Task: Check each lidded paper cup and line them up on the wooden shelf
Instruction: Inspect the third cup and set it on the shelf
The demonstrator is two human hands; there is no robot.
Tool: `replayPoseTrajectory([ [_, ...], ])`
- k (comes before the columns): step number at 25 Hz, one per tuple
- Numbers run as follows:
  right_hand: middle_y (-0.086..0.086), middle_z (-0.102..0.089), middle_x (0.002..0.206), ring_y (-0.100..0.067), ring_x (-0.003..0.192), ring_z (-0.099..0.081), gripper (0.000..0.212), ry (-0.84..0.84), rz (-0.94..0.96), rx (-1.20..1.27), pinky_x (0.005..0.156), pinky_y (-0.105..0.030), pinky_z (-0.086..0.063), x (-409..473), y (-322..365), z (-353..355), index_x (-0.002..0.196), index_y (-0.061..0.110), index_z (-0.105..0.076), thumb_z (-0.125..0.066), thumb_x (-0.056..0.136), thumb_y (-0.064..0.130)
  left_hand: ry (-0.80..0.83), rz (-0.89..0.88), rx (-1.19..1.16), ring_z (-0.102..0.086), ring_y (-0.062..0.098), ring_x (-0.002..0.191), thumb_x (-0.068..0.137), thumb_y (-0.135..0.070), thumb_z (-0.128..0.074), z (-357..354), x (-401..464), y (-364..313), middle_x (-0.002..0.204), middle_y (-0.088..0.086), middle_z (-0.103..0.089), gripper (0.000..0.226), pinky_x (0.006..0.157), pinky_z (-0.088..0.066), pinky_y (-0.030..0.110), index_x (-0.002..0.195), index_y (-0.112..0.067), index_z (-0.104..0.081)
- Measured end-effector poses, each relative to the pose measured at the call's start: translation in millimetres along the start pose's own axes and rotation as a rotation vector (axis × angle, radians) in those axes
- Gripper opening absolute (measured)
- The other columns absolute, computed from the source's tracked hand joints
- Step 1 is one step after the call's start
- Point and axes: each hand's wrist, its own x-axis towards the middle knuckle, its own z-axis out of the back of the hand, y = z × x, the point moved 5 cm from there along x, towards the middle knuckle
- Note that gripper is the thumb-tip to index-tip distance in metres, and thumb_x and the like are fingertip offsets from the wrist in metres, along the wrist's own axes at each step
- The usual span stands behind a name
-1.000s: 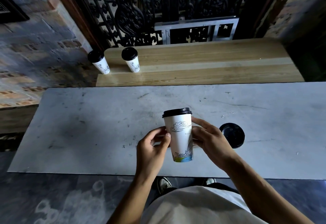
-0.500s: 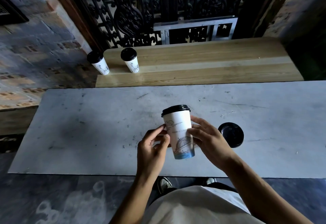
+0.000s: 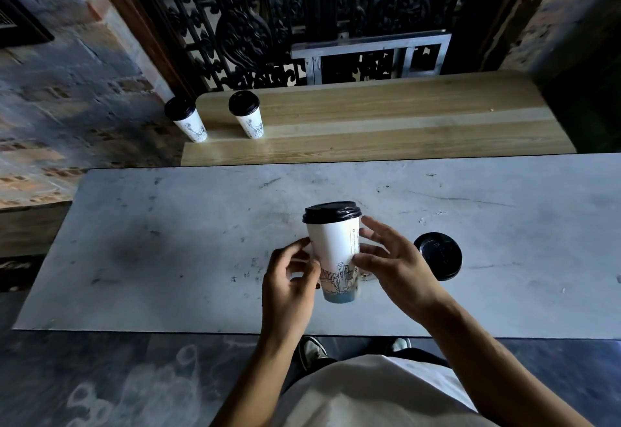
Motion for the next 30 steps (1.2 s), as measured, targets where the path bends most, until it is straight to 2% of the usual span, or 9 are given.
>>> replayPoseTrajectory([
  [2, -0.011, -0.073, 0.134, -0.031, 0.123, -0.07, 0.086, 0.051, -0.018, -0.018, 0.11, -0.053, -0.05, 1.4, -2.9, -2.0, 0.148, 0.01, -0.054, -0.085, 0.069, 0.018, -0.014, -0.021, 0.02, -0.072, 0.021, 0.085, 0.084, -0.017, -0.066, 2.9, 0.4, -0.1, 0.097, 0.0, -0.074, 0.029, 0.073, -0.064, 0.047, 0.111, -0.028, -0.07],
  [5, -0.018, -0.074, 0.13, -0.036, 0.123, -0.068, 0.055, 0.115, 0.018, -0.019, 0.105, -0.048, -0.052, -0.7, -0.2, -6.8, 0.136, 0.012, -0.067, -0.074, 0.081, 0.011, -0.023, -0.036, 0.055, -0.073, 0.015, 0.091, 0.087, -0.005, -0.066, 5.1, 1.9, 1.1, 0.099, -0.007, -0.076, 0.037, 0.076, -0.065, 0.044, 0.109, -0.034, -0.072],
  [10, -0.01, -0.071, 0.131, -0.04, 0.122, -0.067, 0.05, 0.084, 0.018, 0.06, 0.098, -0.046, -0.055, -2.4, -1.9, -2.2, 0.129, 0.02, -0.07, -0.071, 0.083, 0.002, 0.011, 0.038, -0.03, -0.075, 0.006, 0.096, 0.079, -0.043, -0.072, 0.1, -0.5, 0.9, 0.103, -0.018, -0.079, 0.026, 0.078, -0.061, 0.024, 0.105, -0.049, -0.071],
  [13, -0.007, -0.073, 0.127, -0.037, 0.119, -0.071, 0.053, 0.071, 0.011, 0.049, 0.096, -0.044, -0.058, -3.9, -0.9, -1.4, 0.129, 0.02, -0.068, -0.077, 0.081, 0.0, 0.034, 0.04, -0.026, -0.074, 0.004, 0.101, 0.076, -0.047, -0.075, -2.3, -2.0, 1.0, 0.108, -0.018, -0.078, 0.033, 0.074, -0.058, 0.016, 0.109, -0.045, -0.07],
  [17, -0.017, -0.078, 0.12, -0.029, 0.117, -0.073, 0.063, 0.058, -0.056, -0.062, 0.106, -0.05, -0.054, -5.0, 3.1, -0.5, 0.142, 0.012, -0.056, -0.079, 0.086, -0.004, 0.036, 0.084, 0.002, -0.075, 0.019, 0.099, 0.078, -0.044, -0.069, -8.5, 0.1, 3.4, 0.106, -0.007, -0.079, 0.046, 0.075, -0.065, 0.043, 0.122, -0.031, -0.071],
  [20, -0.016, -0.077, 0.124, -0.027, 0.118, -0.073, 0.046, 0.141, -0.009, -0.175, 0.104, -0.043, -0.057, -4.0, 17.4, -3.8, 0.136, 0.007, -0.065, -0.073, 0.092, -0.002, 0.018, 0.092, 0.04, -0.073, 0.029, 0.094, 0.083, -0.033, -0.066, -13.0, 4.3, 3.1, 0.102, -0.001, -0.077, 0.041, 0.075, -0.064, 0.055, 0.123, -0.026, -0.072],
  [25, 0.001, -0.083, 0.113, -0.015, 0.109, -0.077, 0.025, 0.209, 0.034, -0.405, 0.097, -0.029, -0.06, 15.3, 39.9, -0.6, 0.121, 0.013, -0.076, -0.07, 0.097, 0.007, 0.015, 0.093, 0.091, -0.074, 0.02, 0.094, 0.087, -0.028, -0.066, -26.3, 19.9, -8.5, 0.104, -0.003, -0.077, 0.042, 0.083, -0.063, 0.052, 0.128, -0.032, -0.069],
  [28, 0.002, -0.082, 0.113, -0.013, 0.104, -0.078, 0.035, 0.236, 0.028, -0.572, 0.097, -0.041, -0.061, 52.6, 53.2, 6.2, 0.122, 0.018, -0.071, -0.081, 0.089, 0.017, 0.039, 0.09, 0.121, -0.074, 0.017, 0.095, 0.081, -0.029, -0.067, -40.5, 45.3, -16.2, 0.1, -0.007, -0.077, 0.049, 0.087, -0.062, 0.051, 0.13, -0.034, -0.066],
  [30, 0.003, -0.079, 0.114, -0.013, 0.1, -0.077, 0.05, 0.206, 0.029, -0.692, 0.095, -0.047, -0.061, 87.1, 64.2, 11.0, 0.124, 0.019, -0.066, -0.089, 0.08, 0.023, 0.082, 0.08, 0.141, -0.073, 0.007, 0.097, 0.08, -0.026, -0.069, -51.8, 71.8, -17.8, 0.099, -0.017, -0.076, 0.053, 0.089, -0.062, 0.046, 0.13, -0.039, -0.061],
])
